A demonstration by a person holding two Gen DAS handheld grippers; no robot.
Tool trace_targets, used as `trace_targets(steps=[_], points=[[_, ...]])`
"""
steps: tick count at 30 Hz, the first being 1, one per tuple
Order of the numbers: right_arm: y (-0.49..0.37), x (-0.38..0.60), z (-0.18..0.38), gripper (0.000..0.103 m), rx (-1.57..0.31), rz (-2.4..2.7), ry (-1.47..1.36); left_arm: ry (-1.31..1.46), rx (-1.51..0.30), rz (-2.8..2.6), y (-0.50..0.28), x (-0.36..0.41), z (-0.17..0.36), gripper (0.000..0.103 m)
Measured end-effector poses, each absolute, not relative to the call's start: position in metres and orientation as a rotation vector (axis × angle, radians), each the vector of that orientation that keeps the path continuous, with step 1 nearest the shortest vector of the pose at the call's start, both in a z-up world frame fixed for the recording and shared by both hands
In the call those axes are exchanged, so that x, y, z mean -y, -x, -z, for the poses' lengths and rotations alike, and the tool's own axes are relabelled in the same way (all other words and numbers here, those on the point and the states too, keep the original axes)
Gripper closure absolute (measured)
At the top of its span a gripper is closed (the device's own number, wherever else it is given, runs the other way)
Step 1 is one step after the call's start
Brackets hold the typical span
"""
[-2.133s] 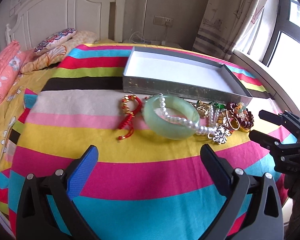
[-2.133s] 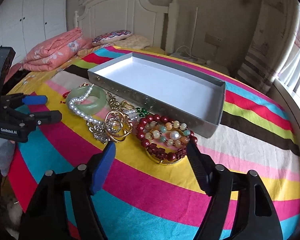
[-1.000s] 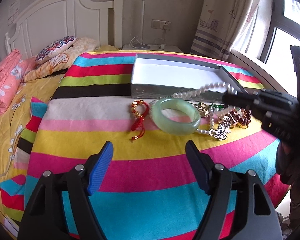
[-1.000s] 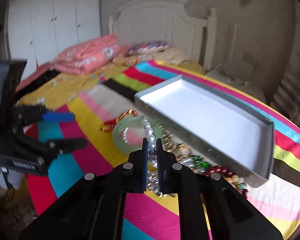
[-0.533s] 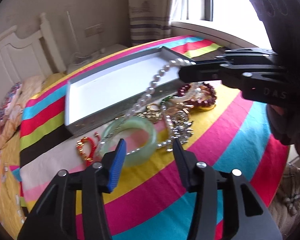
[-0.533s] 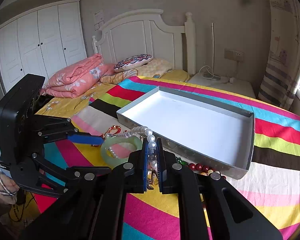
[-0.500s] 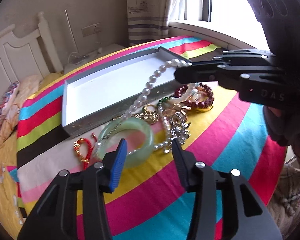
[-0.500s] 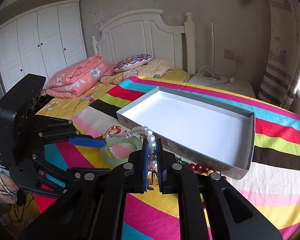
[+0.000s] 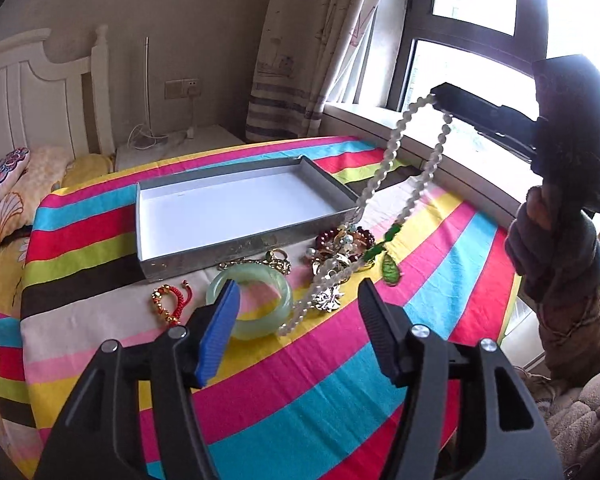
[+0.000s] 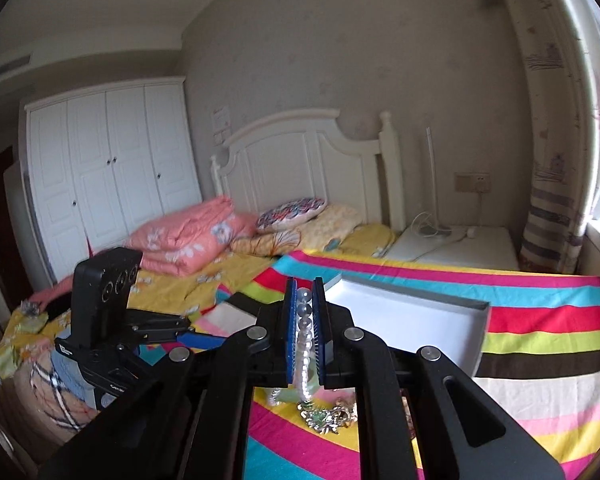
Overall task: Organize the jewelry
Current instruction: 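Lift the pearl necklace with the right tool while the left tool grasps the jade bangle, then lower the necklace into the box and open the right tool while the left places the bangle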
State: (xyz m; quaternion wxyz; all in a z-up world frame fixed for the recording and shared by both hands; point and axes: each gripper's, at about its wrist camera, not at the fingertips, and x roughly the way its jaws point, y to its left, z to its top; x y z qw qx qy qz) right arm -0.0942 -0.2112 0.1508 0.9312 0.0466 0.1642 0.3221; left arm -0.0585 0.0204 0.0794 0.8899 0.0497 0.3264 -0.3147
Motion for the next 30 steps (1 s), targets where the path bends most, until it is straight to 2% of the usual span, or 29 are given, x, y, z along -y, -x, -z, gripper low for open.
trace_targets(steps=[11,13,15,17,20,30], points=[[0.105,0.264,-0.164,0.094,-0.275,-0.588,-0.164,-0.181,-0.844,0.58,0.015,0.02,-0.026,0.044],[0.104,0.267,-0.161,0.094,-0.284,-0.578,-0.165,-0.215,-0.885,0.542,0.004,0.029,-0.015,0.061],[0.104,0.268,-0.157,0.093,-0.296,-0.577,-0.17,-0.255,-0.917,0.492,-0.005,0.035,-0.005,0.071],[0.103,0.267,-0.154,0.094,-0.306,-0.577,-0.165,-0.284,-0.906,0.482,-0.003,0.038,-0.002,0.072],[0.102,0.266,-0.152,0.093,-0.317,-0.572,-0.158,-0.3,-0.877,0.481,0.002,0.04,-0.007,0.09],[0.101,0.26,-0.164,0.093,-0.296,-0.558,-0.127,-0.322,-0.744,0.383,0.027,0.031,-0.046,0.09]])
